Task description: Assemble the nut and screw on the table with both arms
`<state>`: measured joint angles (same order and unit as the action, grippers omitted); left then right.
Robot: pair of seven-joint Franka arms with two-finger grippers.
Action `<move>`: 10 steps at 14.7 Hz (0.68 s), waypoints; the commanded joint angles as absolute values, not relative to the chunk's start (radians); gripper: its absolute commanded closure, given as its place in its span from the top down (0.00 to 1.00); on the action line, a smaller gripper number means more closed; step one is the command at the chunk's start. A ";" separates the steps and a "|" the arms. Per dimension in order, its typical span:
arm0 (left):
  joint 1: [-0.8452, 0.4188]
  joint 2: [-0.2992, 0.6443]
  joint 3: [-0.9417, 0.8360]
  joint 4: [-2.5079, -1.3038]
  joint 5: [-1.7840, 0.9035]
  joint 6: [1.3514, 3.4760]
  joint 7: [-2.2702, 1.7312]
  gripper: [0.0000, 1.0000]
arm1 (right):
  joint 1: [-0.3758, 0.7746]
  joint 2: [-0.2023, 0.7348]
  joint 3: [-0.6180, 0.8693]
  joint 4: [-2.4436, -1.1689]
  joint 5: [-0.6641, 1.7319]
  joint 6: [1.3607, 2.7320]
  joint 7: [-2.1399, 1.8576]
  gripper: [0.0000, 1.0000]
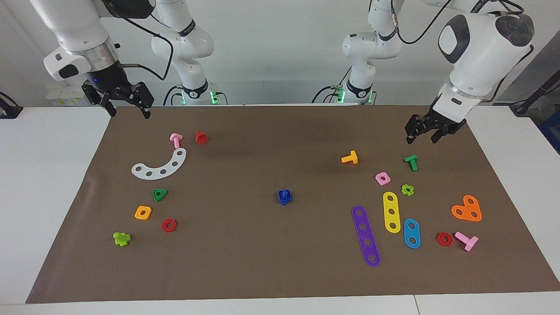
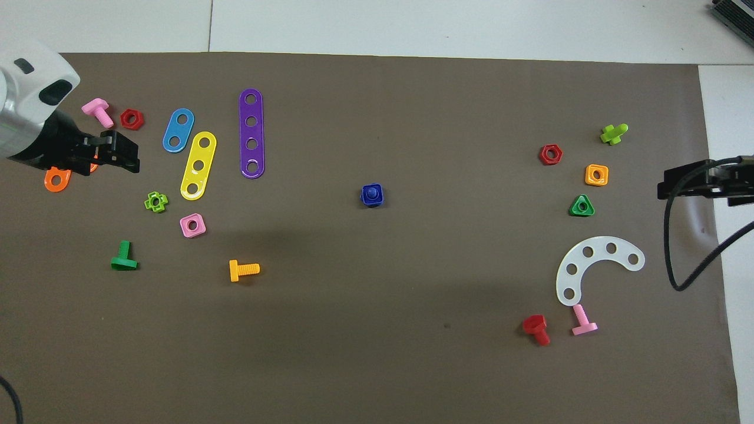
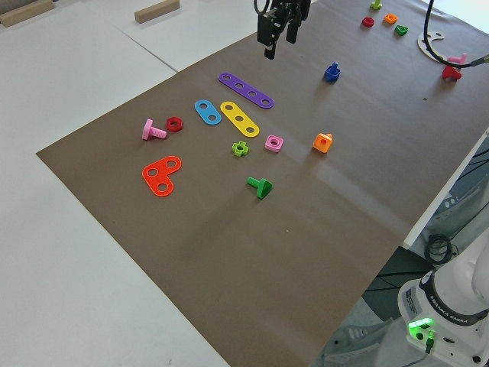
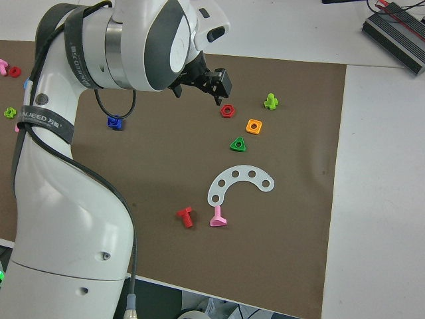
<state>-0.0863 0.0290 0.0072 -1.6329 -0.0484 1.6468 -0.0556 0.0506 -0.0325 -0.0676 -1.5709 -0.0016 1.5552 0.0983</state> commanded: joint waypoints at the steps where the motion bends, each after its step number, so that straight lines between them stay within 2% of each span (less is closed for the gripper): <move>1: -0.094 -0.077 0.002 -1.730 -0.025 1.652 -0.052 0.86 | 0.044 -0.055 -0.063 -1.594 0.018 1.563 0.092 1.00; 8: -0.101 -0.081 -0.034 -1.706 0.048 1.663 -0.044 0.88 | 0.043 -0.055 -0.063 -1.594 0.018 1.562 0.092 1.00; 10: -0.097 -0.081 -0.034 -1.707 0.048 1.680 -0.044 0.92 | 0.044 -0.055 -0.063 -1.594 0.018 1.563 0.094 1.00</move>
